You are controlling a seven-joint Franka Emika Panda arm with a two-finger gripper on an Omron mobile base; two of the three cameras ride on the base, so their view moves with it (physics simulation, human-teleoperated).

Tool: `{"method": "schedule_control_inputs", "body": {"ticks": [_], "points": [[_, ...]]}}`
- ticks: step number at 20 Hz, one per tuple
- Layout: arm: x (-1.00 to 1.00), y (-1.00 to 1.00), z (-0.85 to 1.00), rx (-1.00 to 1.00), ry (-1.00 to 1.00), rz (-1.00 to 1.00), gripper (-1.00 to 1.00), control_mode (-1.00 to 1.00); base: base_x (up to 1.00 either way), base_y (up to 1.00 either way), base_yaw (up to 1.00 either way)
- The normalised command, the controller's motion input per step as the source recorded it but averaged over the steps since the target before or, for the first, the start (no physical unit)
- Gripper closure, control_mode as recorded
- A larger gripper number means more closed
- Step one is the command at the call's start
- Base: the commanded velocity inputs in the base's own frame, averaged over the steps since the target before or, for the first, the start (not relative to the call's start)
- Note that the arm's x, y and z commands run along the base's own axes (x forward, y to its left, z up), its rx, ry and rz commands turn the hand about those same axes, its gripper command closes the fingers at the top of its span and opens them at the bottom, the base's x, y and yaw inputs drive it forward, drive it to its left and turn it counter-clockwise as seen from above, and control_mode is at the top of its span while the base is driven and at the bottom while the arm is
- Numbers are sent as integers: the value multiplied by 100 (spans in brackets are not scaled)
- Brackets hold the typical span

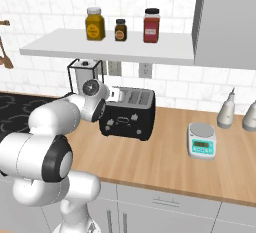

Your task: Start the toaster. Once the lever pops up, take the bread to the plate on the dining counter.

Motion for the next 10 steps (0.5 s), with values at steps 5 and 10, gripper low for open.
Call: {"method": "schedule_control_inputs", "body": {"ticks": [5, 10], "points": [[0, 0, 0, 0, 0, 0, -100, -100, 0, 0, 0], [0, 0, 0, 0, 0, 0, -100, -100, 0, 0, 0]]}}
